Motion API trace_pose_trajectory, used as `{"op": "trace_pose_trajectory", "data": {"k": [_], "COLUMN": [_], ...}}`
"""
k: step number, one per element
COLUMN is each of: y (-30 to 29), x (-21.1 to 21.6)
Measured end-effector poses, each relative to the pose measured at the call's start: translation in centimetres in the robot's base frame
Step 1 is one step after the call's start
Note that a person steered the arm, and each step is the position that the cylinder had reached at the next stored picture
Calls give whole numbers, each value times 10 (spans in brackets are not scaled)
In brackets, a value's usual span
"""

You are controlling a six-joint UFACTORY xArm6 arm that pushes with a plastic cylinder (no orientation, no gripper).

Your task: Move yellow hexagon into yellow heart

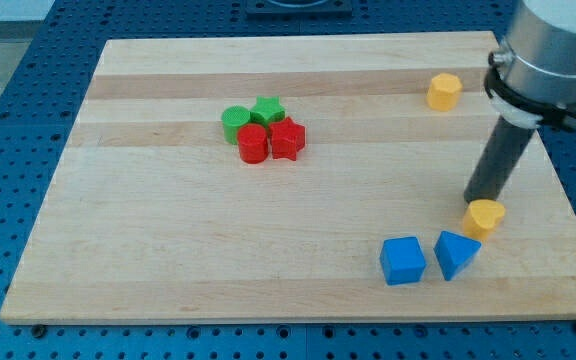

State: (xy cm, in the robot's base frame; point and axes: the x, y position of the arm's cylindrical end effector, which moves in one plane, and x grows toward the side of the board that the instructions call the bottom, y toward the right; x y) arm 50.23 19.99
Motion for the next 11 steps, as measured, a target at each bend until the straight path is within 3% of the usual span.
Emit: {"op": "trace_pose_trajectory", "data": {"k": [1,4,5,6,7,8,9,11], "y": [7,134,110,61,28,19,20,-10], "x": [-14,-139,-190,-203,-192,-154,-147,-218]}}
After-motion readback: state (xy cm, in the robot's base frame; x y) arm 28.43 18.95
